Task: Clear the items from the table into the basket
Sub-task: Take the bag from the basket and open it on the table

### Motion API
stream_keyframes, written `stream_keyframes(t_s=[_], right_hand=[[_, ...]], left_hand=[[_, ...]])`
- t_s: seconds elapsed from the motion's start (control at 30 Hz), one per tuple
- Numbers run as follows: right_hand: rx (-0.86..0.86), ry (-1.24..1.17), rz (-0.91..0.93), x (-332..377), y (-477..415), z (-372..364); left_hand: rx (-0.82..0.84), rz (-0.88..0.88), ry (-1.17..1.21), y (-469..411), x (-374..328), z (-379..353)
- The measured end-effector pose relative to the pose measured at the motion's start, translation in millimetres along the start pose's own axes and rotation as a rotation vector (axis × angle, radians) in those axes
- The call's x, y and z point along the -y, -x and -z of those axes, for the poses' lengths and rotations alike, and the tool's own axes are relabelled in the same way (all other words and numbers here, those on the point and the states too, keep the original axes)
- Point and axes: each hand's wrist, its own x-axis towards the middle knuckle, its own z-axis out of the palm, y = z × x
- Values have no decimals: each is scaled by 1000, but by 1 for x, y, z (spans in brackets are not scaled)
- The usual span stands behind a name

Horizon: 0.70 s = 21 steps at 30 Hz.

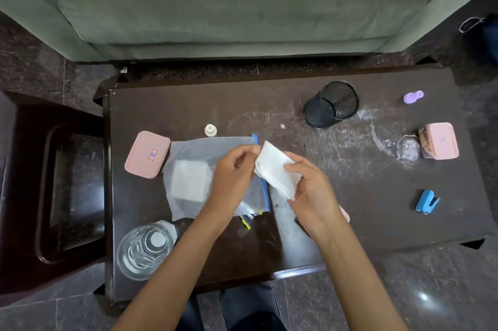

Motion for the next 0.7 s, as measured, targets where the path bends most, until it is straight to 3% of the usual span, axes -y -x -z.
stream_keyframes(t_s=[0.27,0.4,0.7], right_hand=[[9,-134,-148,0,-9,-2],[7,-118,-160,-2,-13,-1],[9,-68,-221,-6,-13,-2]], left_hand=[[13,1,96,-9,2,14],[45,-144,-113,-12,5,19],[245,-185,-275,-24,10,39]])
